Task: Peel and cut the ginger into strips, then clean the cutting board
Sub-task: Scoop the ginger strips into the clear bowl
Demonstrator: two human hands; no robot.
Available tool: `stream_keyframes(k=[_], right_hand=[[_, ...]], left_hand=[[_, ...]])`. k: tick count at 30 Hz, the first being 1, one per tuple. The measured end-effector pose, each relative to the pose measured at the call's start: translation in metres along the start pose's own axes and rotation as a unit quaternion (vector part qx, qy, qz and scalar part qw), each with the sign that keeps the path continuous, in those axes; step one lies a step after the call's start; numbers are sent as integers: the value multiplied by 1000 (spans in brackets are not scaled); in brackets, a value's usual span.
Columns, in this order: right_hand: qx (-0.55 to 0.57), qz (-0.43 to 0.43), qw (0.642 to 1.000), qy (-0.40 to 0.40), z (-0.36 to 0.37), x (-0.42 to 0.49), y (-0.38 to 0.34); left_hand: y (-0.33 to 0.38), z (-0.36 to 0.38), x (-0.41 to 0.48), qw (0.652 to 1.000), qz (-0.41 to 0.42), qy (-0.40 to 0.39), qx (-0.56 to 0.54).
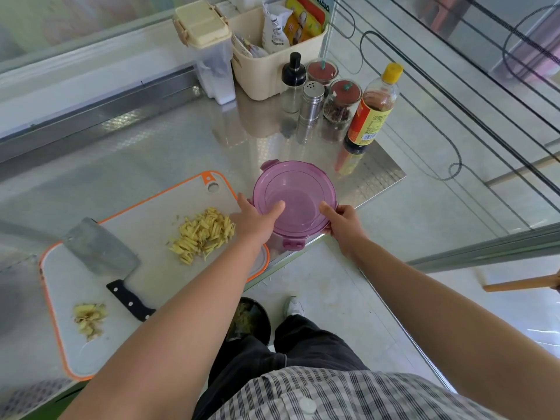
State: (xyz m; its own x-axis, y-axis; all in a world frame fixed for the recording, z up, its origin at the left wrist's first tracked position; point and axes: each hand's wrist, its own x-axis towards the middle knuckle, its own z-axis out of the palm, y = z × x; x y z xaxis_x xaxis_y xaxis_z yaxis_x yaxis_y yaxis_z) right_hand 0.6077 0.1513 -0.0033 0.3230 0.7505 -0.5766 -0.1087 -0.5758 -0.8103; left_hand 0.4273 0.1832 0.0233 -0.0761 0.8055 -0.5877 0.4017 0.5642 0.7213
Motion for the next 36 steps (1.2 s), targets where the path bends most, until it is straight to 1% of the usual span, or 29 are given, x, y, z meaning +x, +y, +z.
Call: stream_keyframes(k=[1, 5, 7, 9, 10, 12, 13, 15, 16, 18, 19, 21, 23, 26, 29, 30, 31, 33, 35, 36], right_hand=[[12, 10, 1000, -3, 2, -3, 0], [44, 41, 998, -27, 2, -10, 3], [46, 43, 998, -4, 3, -12, 4], [13, 28, 999, 18, 3, -15, 3], [-23, 14, 999, 24, 1, -16, 2], [-84, -25, 996, 29, -5, -16, -2], [-88, -45, 995, 30, -7, -14, -7], [-85, -84, 992, 33, -9, -5, -18], [-108, -102, 988, 37, -9, 1, -23], [-177, -114, 977, 19, -7, 14, -33], [-205, -107, 973, 5, -6, 20, -34], [-209, -84, 974, 5, -6, 27, -36], [-165, -51, 985, 18, -7, 30, -37], [-101, 18, 995, 0, -7, 33, -34], [-71, 41, 996, -20, -5, 29, -29], [-73, 26, 997, -7, -5, 27, -28], [-88, -6, 996, 18, -6, 25, -27], [-124, -68, 989, 54, -8, 21, -26], [-163, -89, 981, 50, -7, 15, -26], [-206, -122, 969, 58, -5, 12, -26]], left_hand=[[0, 2, -1, 1000, -6, 13, -3], [-3, 6, 2, 999, 16, 49, -3], [-3, 4, 4, 998, 23, 52, -7], [-3, 3, 5, 998, 31, 53, -5], [-3, 3, 5, 998, 33, 52, -2], [-3, 1, 7, 998, 38, 42, 4], [-3, -1, 9, 998, 46, 31, 10], [0, -4, 12, 996, 82, 2, 30], [2, -5, 13, 994, 103, -9, 47], [6, -4, 13, 988, 126, -2, 92], [7, -4, 13, 986, 124, 12, 113], [7, -2, 15, 983, 103, 42, 143], [4, -2, 17, 982, 85, 53, 161], [1, -4, 22, 978, 93, 64, 178], [-2, -8, 24, 972, 109, 76, 192], [-3, -9, 25, 971, 110, 82, 197], [-3, -10, 24, 971, 101, 86, 199], [-3, -10, 21, 978, 65, 74, 186], [-1, -11, 13, 982, 29, 59, 176], [-1, -11, 11, 983, 26, 63, 170]])
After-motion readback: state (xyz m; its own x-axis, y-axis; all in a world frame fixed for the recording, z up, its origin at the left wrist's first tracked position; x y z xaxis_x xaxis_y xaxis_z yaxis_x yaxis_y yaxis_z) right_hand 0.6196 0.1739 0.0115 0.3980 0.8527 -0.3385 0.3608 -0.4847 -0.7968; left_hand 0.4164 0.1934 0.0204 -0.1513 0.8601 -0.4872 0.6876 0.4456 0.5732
